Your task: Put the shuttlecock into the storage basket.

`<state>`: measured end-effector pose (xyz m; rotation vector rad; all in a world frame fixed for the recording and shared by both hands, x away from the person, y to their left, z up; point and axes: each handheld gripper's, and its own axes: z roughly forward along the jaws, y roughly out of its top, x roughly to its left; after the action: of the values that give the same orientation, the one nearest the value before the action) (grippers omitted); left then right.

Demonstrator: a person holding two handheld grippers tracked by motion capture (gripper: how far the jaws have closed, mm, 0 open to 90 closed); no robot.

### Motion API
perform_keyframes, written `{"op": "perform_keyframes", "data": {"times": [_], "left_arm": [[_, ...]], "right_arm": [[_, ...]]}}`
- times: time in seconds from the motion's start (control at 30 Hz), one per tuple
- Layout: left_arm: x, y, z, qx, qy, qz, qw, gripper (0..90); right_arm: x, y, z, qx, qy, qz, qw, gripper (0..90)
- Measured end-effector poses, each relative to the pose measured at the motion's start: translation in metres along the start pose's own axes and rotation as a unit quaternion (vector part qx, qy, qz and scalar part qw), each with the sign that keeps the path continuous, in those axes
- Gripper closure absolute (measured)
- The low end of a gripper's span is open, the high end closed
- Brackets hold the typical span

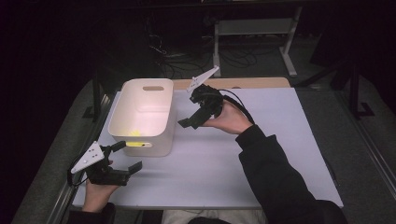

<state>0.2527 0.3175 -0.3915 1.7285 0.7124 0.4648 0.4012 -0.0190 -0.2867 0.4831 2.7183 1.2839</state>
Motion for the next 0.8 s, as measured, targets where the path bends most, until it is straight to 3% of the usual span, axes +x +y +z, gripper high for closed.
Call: {"op": "perform_keyframes", "data": {"times": [0.8], "left_arm": [[0.0,0.0,0.0,0.003,0.0,0.002,1.0,0.0]], "right_arm": [[-0.009,-0.04,-0.018,-0.008,-0.01,0.025,0.9996,0.0]]}}
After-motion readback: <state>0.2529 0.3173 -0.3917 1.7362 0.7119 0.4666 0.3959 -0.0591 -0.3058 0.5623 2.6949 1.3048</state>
